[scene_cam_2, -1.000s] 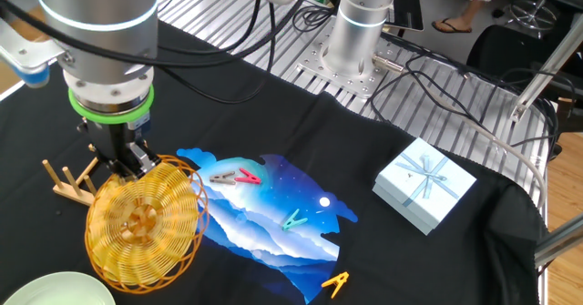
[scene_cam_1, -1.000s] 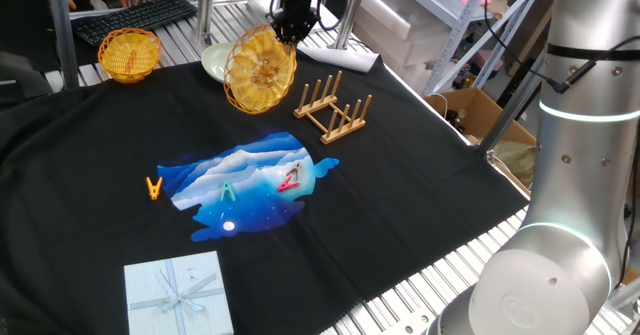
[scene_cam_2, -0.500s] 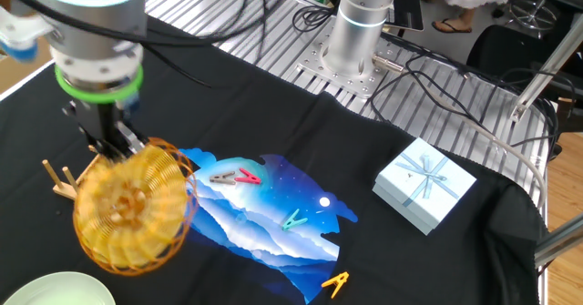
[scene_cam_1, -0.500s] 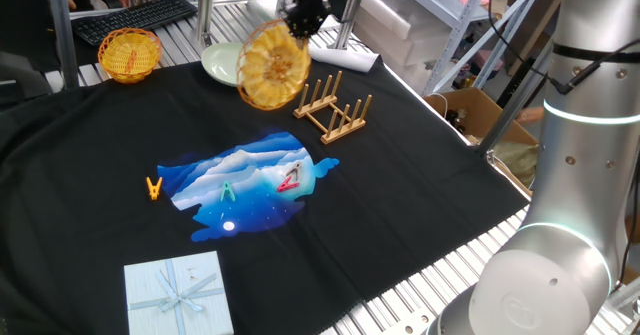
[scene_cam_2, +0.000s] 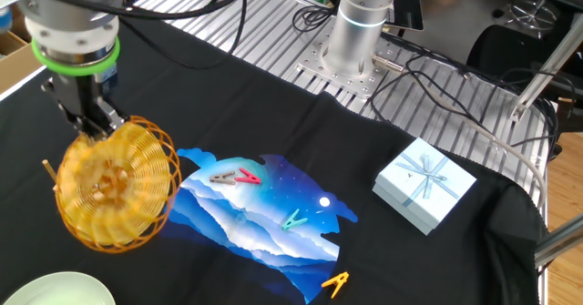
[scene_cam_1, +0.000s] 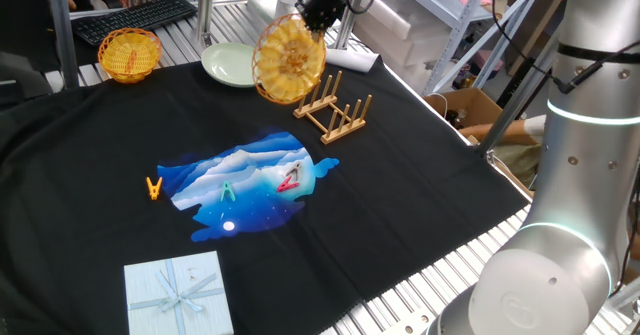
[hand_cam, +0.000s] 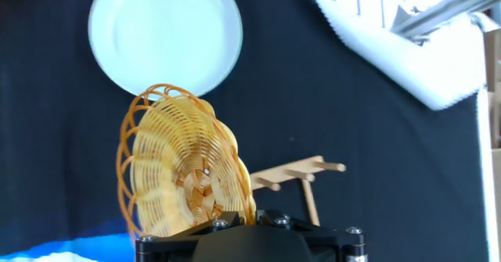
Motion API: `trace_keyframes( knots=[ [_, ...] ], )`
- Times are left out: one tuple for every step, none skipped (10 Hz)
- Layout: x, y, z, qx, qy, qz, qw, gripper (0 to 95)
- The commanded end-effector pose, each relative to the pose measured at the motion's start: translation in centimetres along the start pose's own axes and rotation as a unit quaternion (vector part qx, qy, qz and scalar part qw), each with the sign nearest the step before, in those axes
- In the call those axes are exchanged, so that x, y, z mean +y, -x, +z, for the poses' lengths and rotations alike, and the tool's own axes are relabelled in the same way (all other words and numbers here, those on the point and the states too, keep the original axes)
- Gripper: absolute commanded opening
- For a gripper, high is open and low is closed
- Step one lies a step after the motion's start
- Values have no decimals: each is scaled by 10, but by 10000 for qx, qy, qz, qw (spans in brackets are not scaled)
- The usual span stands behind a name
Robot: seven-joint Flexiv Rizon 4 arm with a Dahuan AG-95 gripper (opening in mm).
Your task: Put the dish on the dish rack
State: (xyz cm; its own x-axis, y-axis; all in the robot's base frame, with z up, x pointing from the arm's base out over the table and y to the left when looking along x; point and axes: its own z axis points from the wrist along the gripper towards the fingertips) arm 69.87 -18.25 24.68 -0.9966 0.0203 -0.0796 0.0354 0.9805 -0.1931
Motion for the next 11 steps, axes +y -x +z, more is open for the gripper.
trace_keyframes(
  knots=[
    [-14,-6,-4,-34,-125,-175,9998,0],
    [-18,-8,-4,-39,-145,-202,9997,0],
    [-27,-12,-4,-36,-302,-268,9992,0],
    [-31,-13,-5,-36,-400,-298,9988,0],
    [-36,-15,-7,-34,-466,-337,9983,0],
    [-40,-17,-8,-26,-501,-348,9981,0],
    [-45,-19,-11,-22,-599,-377,9975,0],
    [-47,-20,-11,-22,-618,-388,9973,0],
    [-51,-22,-12,-23,-612,-389,9974,0],
    [-55,-24,-14,-16,-647,-373,9972,0],
    [-59,-25,-14,-28,-693,-392,9968,0]
  ],
)
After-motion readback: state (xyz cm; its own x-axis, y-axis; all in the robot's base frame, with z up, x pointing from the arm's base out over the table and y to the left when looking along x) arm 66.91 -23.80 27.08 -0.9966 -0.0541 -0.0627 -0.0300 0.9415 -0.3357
